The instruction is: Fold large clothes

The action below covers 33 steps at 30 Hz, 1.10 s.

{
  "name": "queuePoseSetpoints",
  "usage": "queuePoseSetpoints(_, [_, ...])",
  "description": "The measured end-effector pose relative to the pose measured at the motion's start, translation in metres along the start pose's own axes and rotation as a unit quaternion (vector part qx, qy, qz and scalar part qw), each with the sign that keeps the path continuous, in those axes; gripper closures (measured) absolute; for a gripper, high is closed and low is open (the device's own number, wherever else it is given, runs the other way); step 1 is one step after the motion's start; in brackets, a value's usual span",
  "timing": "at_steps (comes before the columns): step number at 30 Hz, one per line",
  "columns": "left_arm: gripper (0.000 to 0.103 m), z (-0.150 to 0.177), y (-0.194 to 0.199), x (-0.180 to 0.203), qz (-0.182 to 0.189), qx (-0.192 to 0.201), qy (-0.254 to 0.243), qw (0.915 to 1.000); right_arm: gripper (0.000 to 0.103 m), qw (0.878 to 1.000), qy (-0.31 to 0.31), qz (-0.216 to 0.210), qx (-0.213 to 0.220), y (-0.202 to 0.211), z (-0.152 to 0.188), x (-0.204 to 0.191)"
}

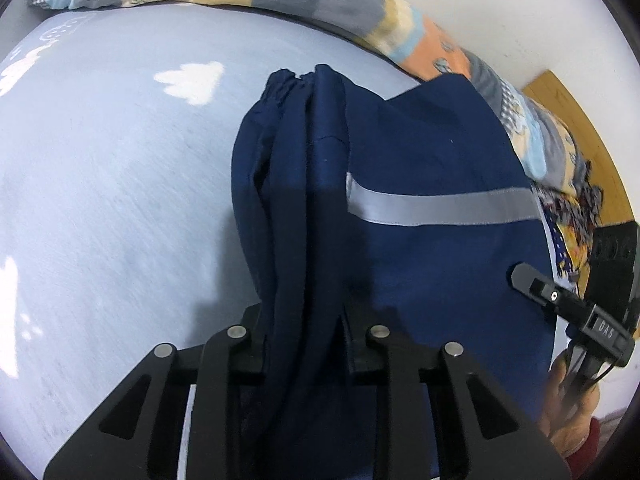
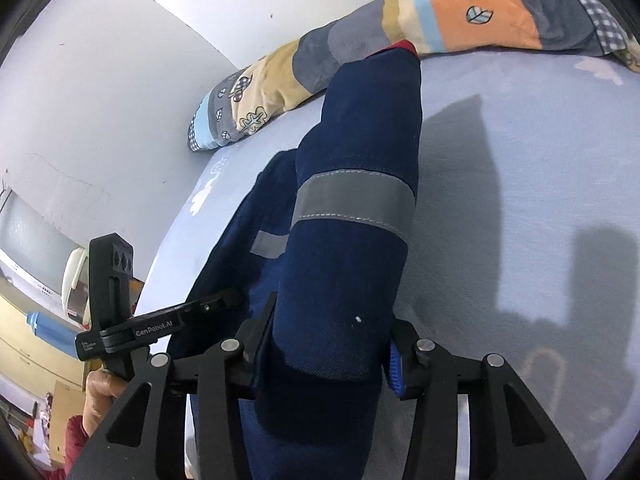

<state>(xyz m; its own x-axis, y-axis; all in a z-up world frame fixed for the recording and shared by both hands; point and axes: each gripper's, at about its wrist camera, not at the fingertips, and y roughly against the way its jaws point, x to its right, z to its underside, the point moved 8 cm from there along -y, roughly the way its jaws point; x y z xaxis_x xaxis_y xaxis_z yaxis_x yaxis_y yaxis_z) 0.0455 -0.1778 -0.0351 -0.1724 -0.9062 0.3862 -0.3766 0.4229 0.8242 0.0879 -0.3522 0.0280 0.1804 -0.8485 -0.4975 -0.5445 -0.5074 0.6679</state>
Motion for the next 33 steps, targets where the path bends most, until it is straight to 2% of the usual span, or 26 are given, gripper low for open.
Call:
queuePoseSetpoints(5, [0.081, 0.032, 0.007, 0.032, 0.009, -0.007, -0.020, 0.9997, 0.059, 1.000, -0.002, 0.015, -0.002, 0.033, 0.020, 0.007])
queuePoseSetpoints(11, [0.081, 0.080, 0.011, 0.078, 0.021, -0.020, -0.046, 0.9985, 0.059, 0.999, -0.017, 0.039, -0.009, 0.082, 0.064, 0.030])
queuePoseSetpoints(16, [0.081, 0.108, 0.011, 0.100, 0.022, -0.023, -0.054, 0.9980, 0.059, 0.998, -0.020, 0.063, -0.013, 0.116, 0.097, 0.043])
queuePoseSetpoints(20, [0.080, 0.114, 0.000, 0.098, -0.016, -0.015, -0.065, 0.9976, 0.058, 0.995, -0.023, 0.093, -0.034, 0.112, 0.112, 0.062])
queuePoseSetpoints(24, [0.077, 0.116, 0.000, 0.092, -0.012, -0.004, -0.041, 0.9991, 0.058, 0.993, -0.037, 0.102, -0.041, 0.101, 0.109, 0.074])
queuePoseSetpoints(28, [0.077, 0.119, 0.007, 0.090, -0.017, 0.009, -0.056, 0.9982, 0.058, 0.991, 0.020, 0.131, -0.018, 0.106, 0.099, 0.060])
queuePoseSetpoints(30, [0.074, 0.122, 0.002, 0.091, -0.020, 0.006, -0.054, 0.9983, 0.058, 0.989, 0.029, 0.144, -0.015, 0.107, 0.098, 0.062])
queuePoseSetpoints(33, [0.061, 0.128, -0.005, 0.091, -0.038, 0.004, -0.056, 0.9977, 0.055, 0.988, 0.001, 0.148, -0.041, 0.102, 0.109, 0.086])
